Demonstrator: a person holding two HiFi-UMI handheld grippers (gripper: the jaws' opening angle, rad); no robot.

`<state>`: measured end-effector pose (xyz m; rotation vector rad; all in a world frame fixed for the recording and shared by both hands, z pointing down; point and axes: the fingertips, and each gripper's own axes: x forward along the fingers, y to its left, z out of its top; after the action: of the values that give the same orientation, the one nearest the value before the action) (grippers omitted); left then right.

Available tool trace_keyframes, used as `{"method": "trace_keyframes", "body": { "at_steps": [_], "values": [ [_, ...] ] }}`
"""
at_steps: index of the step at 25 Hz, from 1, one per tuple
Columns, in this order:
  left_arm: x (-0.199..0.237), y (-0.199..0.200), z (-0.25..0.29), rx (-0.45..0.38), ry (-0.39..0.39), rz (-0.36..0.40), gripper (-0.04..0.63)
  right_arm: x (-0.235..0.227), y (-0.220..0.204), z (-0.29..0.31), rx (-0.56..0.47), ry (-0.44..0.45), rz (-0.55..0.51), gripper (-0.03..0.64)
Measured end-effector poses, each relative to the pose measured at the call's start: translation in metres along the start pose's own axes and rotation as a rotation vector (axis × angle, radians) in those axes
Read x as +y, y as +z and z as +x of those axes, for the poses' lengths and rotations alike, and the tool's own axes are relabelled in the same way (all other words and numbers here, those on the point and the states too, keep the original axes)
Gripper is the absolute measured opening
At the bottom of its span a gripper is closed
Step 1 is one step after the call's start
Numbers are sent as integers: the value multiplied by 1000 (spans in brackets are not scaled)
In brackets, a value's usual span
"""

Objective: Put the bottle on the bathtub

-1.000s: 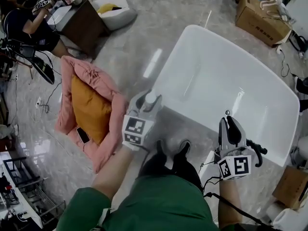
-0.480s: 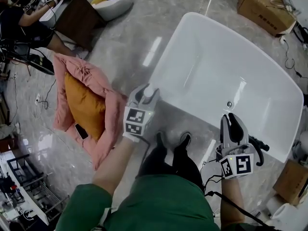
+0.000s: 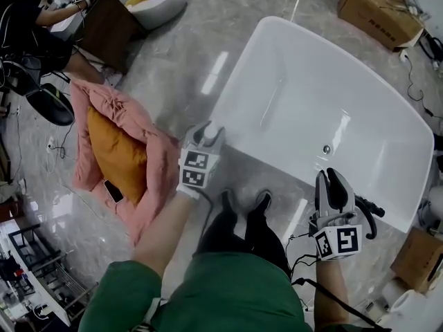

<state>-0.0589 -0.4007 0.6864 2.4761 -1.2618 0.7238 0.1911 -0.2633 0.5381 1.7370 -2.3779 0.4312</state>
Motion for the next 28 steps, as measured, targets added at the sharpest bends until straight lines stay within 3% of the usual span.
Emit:
{"method": "trace_keyframes", "body": {
  "at_steps": [14,28],
  "values": [
    [6,-9,24,44,3,5,160,3,1,3,4,6,10,72],
    [10,-13,23,28,35,18,161,8,-10,0,15,14,24,72]
  ]
}}
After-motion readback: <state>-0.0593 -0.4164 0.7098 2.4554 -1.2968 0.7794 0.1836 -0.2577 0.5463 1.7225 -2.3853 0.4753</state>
